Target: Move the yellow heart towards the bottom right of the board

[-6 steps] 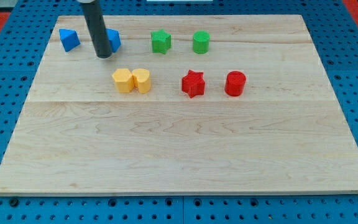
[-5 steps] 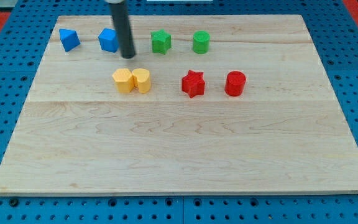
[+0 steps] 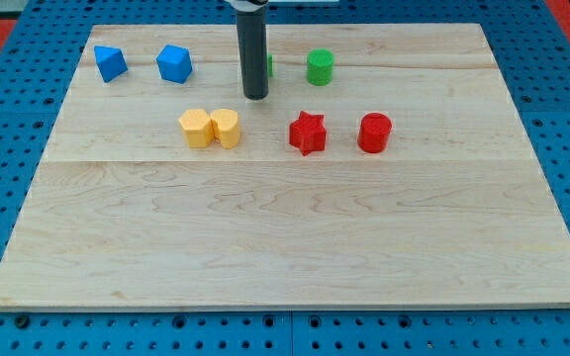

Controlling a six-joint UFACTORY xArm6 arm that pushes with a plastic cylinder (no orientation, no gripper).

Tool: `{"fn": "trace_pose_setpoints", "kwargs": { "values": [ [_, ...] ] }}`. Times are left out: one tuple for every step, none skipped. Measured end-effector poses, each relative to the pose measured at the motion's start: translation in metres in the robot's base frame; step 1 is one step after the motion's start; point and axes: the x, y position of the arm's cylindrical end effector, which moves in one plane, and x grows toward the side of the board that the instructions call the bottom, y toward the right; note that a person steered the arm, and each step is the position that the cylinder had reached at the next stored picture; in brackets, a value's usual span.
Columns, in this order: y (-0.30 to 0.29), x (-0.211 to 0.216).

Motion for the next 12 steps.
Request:
{"fn": "trace_pose_setpoints", "kwargs": {
  "values": [
    [-0.001,0.005],
    [-0.001,0.005],
    [-0.011,0.005],
    [-0.022,-0.008],
    [-0.033,-0.021],
    [-0.041,-0.026],
    [-0.041,-0.011],
    [-0.053,0.027],
    [-0.048,0.068],
    [-0.020,0.095],
    [-0.021,0.088],
    [-0.005,0.085]
  ]
}}
